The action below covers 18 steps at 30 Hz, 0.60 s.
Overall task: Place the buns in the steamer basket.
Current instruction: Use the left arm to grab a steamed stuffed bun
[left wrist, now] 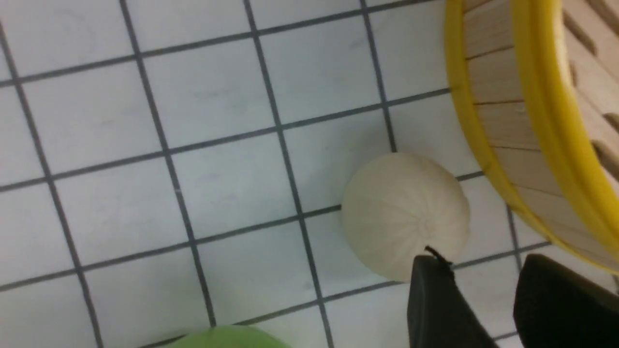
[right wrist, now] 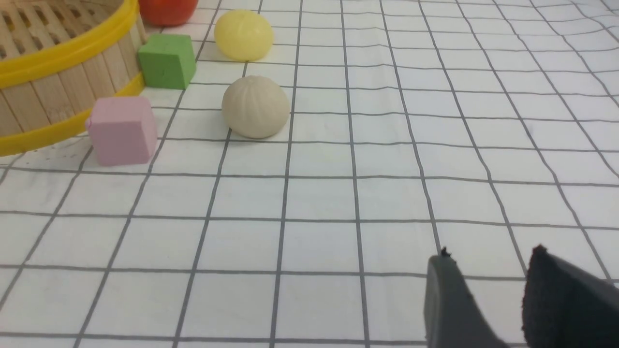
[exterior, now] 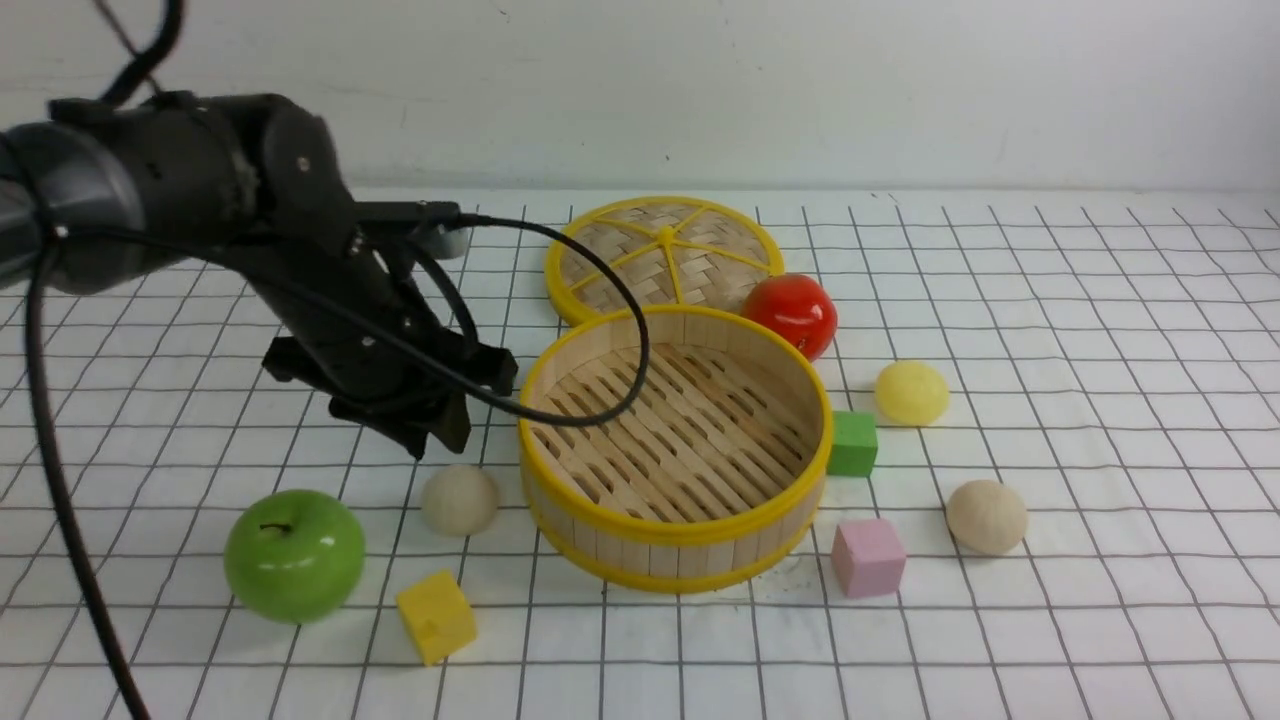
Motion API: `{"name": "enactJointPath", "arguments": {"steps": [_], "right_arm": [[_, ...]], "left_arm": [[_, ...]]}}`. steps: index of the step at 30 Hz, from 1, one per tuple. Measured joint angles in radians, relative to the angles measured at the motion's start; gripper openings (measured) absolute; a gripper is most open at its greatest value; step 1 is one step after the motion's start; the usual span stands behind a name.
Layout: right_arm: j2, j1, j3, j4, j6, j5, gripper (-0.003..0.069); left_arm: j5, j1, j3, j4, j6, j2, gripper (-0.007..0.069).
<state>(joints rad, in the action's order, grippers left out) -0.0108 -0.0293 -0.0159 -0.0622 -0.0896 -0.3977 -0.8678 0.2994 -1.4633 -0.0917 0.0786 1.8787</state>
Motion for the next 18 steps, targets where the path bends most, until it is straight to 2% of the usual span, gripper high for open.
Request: {"name": "enactJointPath", "arguments": {"steps": [5,14,18], "right_arm": [[0.0,0.0,0.0,0.0,0.0,0.0,0.0239],[0.0,0.0,0.0,0.0,0.0,0.0,0.0239],[0.0,0.0,0.0,0.0,0.0,0.0,0.0239]], "left_arm": [[0.03,0.017,-0.003,0.046,0.09,0.076,0.0238],[0.085,0.017,-0.012,0.044,0.099,0.142,0.0232],[0.075,0.017,-0.011,0.039,0.099,0.142,0.0181]]}}
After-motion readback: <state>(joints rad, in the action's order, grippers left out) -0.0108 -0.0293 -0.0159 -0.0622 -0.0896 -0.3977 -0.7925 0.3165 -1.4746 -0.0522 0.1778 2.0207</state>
